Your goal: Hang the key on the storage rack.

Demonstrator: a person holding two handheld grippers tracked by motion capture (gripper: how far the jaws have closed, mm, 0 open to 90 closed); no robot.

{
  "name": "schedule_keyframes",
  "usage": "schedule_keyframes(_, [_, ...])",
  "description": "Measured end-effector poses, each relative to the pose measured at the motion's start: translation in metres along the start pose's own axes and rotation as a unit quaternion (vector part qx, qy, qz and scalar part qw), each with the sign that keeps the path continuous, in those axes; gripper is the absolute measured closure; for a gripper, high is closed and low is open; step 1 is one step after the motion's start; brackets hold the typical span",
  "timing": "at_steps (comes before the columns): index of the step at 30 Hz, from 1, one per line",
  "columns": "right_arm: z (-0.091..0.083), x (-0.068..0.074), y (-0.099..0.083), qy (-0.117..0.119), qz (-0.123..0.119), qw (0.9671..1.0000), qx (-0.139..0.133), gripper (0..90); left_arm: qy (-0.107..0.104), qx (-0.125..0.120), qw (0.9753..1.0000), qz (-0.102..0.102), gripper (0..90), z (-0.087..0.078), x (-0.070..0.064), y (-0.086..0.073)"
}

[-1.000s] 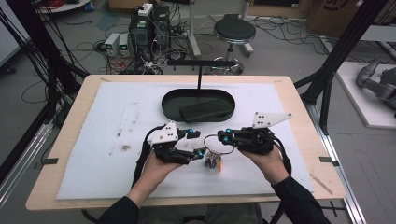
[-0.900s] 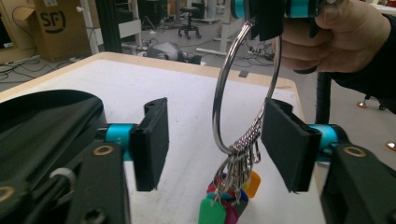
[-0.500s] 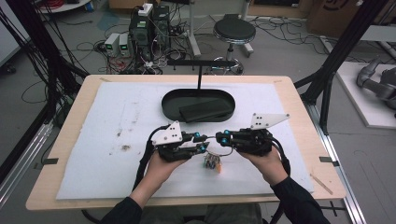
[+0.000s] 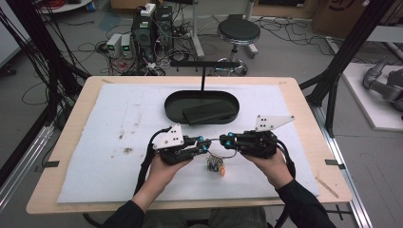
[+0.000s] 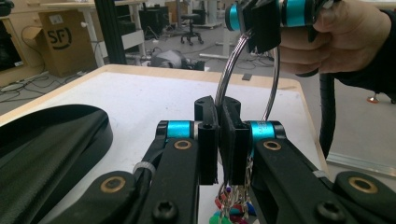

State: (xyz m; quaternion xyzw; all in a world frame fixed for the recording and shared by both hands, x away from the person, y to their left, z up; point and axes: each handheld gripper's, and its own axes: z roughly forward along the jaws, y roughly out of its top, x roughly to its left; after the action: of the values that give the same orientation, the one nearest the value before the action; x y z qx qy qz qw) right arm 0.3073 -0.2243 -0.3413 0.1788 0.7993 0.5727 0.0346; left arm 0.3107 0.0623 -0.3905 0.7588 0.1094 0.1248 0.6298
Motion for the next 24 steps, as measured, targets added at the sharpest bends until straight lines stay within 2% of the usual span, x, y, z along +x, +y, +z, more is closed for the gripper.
schedule_keyframes(3, [0.0,-0.001,-0.001,0.001,-0.002,1.0,-0.001,86.3,0.001,-0.007,1.0,0.0,86.0,-0.001,0.0,0.001])
schedule_keyframes(6, [-0.004,-0.004,-0.001,-0.01,-0.004,0.9999,-0.008,80.0,0.006,-0.01,0.9999,0.002,86.2,-0.004,0.001,0.002])
schedule_keyframes(11, [-0.016,-0.014,-0.003,-0.054,0.013,0.998,-0.028,64.6,0.019,-0.018,0.9997,-0.001,86.4,-0.01,0.004,0.005])
schedule_keyframes(12, [-0.019,-0.017,-0.005,-0.071,0.021,0.9967,-0.034,59.4,0.023,-0.018,0.9996,-0.001,86.4,-0.012,0.005,0.005])
schedule_keyframes(14, [-0.024,-0.024,-0.008,-0.103,0.032,0.9933,-0.042,53.0,0.029,-0.02,0.9994,0.0,86.5,-0.017,0.008,0.007])
schedule_keyframes(17, [-0.032,-0.035,-0.017,-0.15,0.046,0.9863,-0.051,46.0,0.04,-0.024,0.9989,0.002,86.5,-0.024,0.012,0.011])
schedule_keyframes(19, [-0.037,-0.043,-0.022,-0.183,0.058,0.9801,-0.051,41.0,0.05,-0.025,0.9984,-0.002,86.5,-0.028,0.014,0.013])
schedule_keyframes(24, [-0.05,-0.059,-0.036,-0.238,0.082,0.9661,-0.059,37.7,0.075,-0.029,0.9968,-0.002,86.5,-0.041,0.024,0.02])
